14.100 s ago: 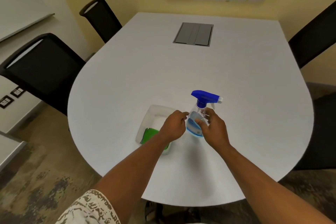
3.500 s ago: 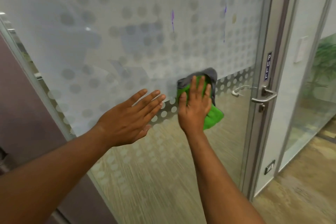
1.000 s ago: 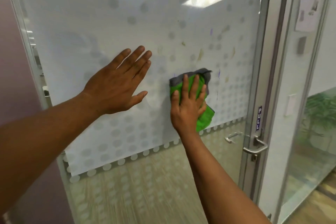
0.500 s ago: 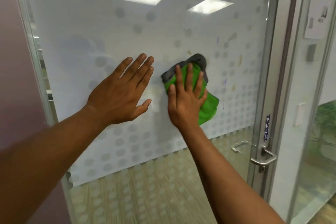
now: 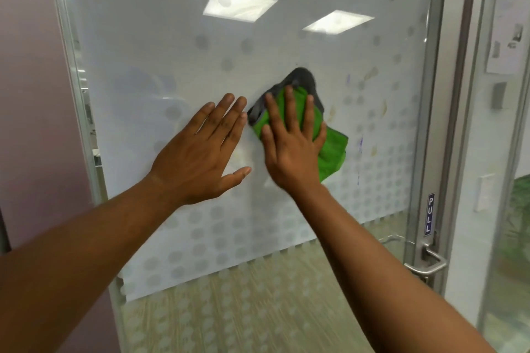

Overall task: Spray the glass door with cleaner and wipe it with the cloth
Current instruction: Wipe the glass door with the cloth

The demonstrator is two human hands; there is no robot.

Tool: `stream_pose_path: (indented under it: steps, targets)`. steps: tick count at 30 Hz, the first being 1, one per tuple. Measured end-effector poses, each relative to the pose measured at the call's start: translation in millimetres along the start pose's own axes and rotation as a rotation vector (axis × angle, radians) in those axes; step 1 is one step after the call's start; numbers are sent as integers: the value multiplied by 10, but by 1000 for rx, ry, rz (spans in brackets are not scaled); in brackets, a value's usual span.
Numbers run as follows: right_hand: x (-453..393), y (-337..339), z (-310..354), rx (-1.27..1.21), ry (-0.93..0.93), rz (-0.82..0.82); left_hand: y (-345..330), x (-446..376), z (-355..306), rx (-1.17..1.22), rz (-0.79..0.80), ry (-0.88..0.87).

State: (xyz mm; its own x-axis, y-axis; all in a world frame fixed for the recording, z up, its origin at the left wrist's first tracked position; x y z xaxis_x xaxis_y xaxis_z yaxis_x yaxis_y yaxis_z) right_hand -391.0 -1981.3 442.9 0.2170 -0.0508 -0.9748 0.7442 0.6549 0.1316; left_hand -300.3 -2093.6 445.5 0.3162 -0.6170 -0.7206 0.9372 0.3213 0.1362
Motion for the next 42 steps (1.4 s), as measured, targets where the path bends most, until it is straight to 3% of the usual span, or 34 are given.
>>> stream_pose_path:
  steps: [3,6,10,15,18,25,30,36,39,42]
  targets:
    - [-131,34,-192,-2,-144,-51,48,-95,140,-28,7,34]
    - [132,-7,-144,-26,-176,-46,101,-243,355,-71,12,43]
    - [429,-53,198,-12,-37,-4,92,-334,455,-64,30,10]
    - [147,-14,474,14,127,-19,100,-331,416,-41,25,-13]
    - [-76,-7,480,26,129,-24,111,-330,424,-43,8,-1]
    - [-501,36,-7,-55,-133,-53,68,-330,439,-70,42,16]
    - [-104,18,-417,-32,-319,-53,60,-337,444,-59,34,36]
    - [494,-57,12,-44,-125,57,78,-499,271,-22,9,9]
    - [248,-33,167,-38,8,51,77,-587,222,-21,10,24]
    - [-154,8,123,-7,10,10,35,-595,232,-2,8,51]
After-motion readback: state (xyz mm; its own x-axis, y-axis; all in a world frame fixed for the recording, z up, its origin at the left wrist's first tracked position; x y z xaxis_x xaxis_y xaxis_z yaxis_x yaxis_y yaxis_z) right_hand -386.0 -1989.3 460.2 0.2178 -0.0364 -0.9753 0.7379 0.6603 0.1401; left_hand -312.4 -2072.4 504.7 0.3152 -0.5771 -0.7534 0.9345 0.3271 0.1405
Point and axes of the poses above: each hand's wrist, its own x-axis away from the middle knuckle, its own y-axis out of the back of the hand, z = x × y, the point moved 9 cm from there along -x, towards the middle knuckle, and after that the axes turned 12 degrees about -z, right-handed, at the moved point
